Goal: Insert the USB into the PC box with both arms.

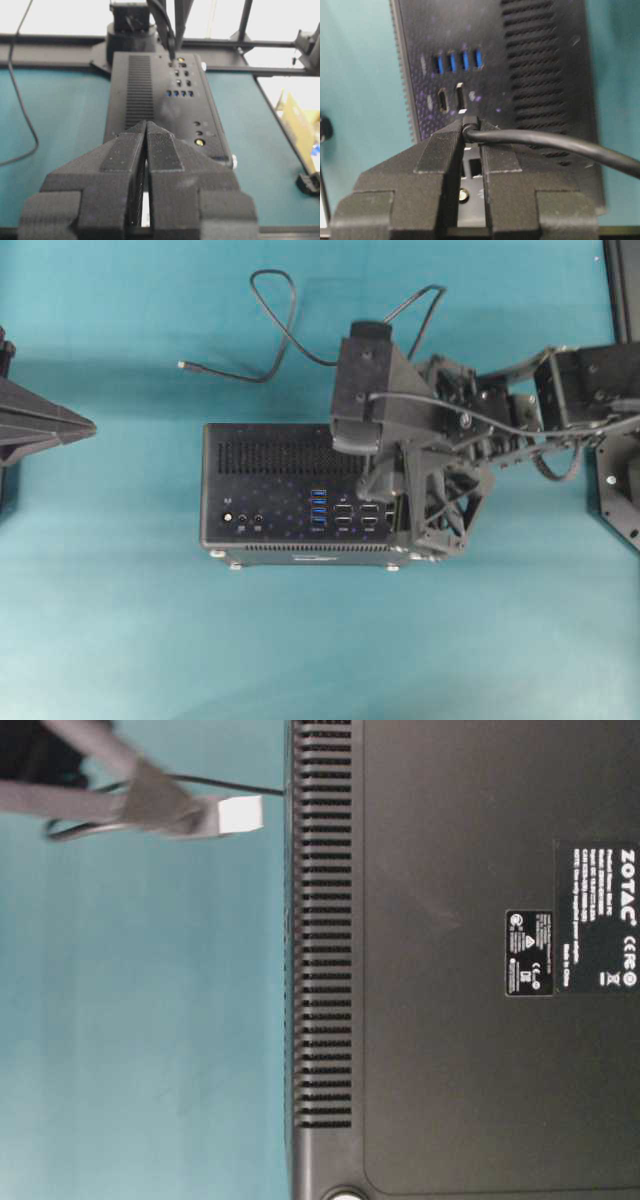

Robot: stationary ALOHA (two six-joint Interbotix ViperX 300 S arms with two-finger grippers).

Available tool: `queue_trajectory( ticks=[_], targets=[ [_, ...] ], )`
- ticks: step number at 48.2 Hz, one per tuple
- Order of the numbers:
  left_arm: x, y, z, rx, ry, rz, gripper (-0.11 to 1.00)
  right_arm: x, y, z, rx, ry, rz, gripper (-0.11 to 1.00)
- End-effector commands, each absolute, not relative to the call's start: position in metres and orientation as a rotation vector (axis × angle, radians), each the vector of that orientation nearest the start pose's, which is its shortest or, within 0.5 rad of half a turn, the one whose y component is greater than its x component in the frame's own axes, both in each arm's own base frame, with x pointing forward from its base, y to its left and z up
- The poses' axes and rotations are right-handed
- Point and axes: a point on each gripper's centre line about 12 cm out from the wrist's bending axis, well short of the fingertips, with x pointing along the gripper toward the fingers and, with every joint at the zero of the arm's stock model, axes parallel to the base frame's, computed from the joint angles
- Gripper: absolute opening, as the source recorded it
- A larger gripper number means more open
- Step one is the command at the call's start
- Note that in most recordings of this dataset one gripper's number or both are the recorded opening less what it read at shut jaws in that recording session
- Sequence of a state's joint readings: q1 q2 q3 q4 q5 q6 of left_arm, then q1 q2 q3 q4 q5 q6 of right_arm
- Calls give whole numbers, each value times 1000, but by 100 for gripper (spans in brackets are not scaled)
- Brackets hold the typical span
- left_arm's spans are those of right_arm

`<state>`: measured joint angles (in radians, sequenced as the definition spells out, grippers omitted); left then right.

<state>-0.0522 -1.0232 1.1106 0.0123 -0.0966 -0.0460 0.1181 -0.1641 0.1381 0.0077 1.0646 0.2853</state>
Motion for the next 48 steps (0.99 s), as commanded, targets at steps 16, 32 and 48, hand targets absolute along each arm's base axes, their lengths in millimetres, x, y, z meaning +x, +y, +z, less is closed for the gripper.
queue_trajectory(
  ticks=[16,32,48],
  targets=[
    [190,-11,315,-32,-31,-57,0,391,44,352,35,1023,-41,10],
    [184,-10,313,-38,-36,-57,0,403,49,341,-76,1040,-63,10],
    [183,-10,312,-45,-34,-57,0,405,49,327,-80,1035,-55,10]
  ],
)
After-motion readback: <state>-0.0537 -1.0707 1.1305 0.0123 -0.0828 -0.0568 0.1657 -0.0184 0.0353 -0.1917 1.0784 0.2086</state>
